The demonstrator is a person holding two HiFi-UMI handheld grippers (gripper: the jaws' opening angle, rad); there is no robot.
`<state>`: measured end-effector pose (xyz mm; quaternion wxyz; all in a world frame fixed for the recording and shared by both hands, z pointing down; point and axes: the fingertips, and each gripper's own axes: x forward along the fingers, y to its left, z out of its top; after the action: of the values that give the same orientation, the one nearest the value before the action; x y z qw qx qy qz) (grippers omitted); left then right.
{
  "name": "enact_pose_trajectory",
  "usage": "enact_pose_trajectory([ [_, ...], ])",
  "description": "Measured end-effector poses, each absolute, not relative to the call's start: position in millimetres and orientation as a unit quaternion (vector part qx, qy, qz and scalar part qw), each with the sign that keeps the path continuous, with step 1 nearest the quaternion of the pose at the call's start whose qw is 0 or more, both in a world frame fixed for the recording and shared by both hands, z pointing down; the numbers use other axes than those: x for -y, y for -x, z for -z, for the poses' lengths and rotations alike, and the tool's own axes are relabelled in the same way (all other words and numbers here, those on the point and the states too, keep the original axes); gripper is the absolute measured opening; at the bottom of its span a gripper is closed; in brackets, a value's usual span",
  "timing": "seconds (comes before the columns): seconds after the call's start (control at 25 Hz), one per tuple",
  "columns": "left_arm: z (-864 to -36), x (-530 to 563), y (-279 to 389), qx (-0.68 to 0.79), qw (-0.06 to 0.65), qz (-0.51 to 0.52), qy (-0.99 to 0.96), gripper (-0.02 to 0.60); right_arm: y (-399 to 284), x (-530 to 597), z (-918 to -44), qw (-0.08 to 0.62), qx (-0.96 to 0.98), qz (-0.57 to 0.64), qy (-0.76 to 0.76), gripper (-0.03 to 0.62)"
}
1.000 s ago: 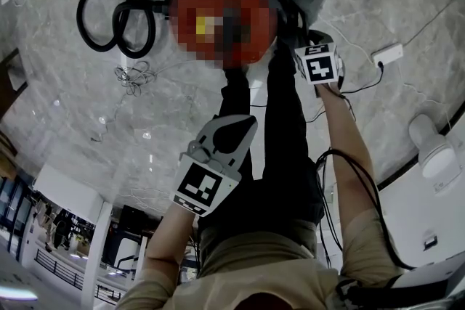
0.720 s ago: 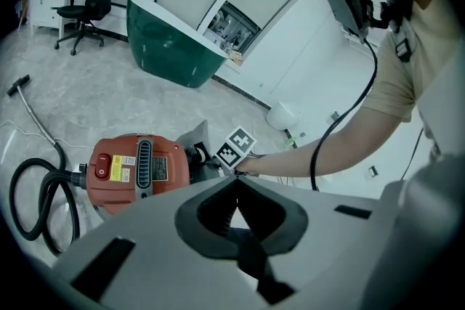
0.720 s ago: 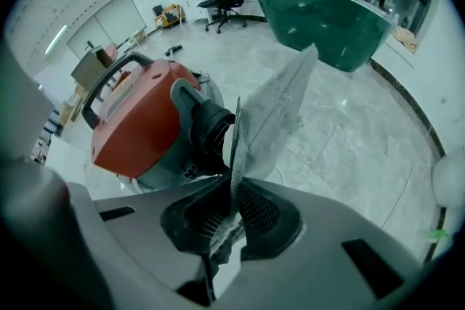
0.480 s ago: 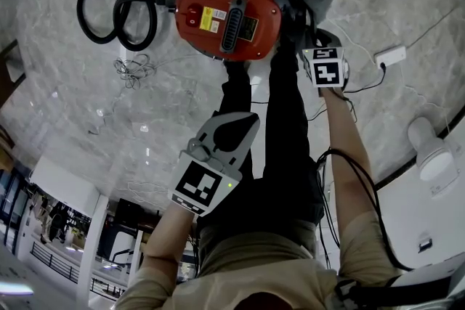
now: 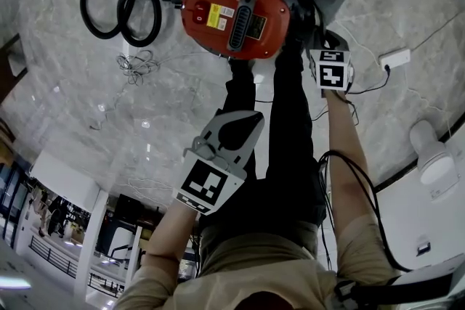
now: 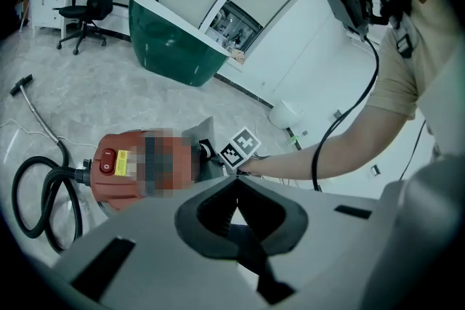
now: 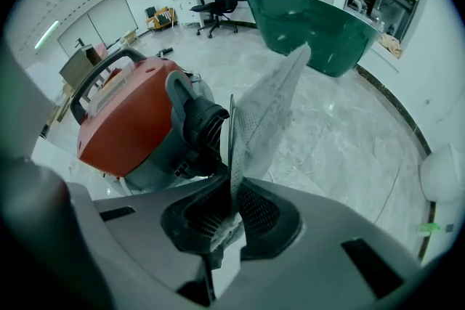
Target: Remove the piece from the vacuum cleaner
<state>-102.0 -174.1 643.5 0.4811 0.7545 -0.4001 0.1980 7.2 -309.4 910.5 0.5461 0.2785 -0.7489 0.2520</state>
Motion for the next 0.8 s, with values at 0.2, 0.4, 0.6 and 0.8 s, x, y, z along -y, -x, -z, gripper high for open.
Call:
enact_pose_trajectory([
  [0.2, -645.4, 170.6, 105.8, 0.401, 0.483, -0.200, -0.752, -0.003, -6.6, 309.4, -911.9, 0.539, 0.743, -0.276, -0.284, 0.031],
  [0.4, -645.2, 171.3, 103.1, 0.396, 0.483, -0.194, -0.756, -0.003, -13.6, 311.2, -916.3, 0.550, 0.735, -0.283, -0.277, 0.031],
  [0.6, -646.2, 174.2, 100.2, 0.394, 0.483, -0.194, -0.757, -0.003, -13.8, 311.0, -917.8, 0.552, 0.733, -0.291, -0.271, 0.026],
  [0.8, -646.7, 173.9, 101.8, 0.394, 0.481, -0.196, -0.758, -0.003, -14.7, 312.1, -918.8, 0.552, 0.731, -0.290, -0.277, 0.026],
])
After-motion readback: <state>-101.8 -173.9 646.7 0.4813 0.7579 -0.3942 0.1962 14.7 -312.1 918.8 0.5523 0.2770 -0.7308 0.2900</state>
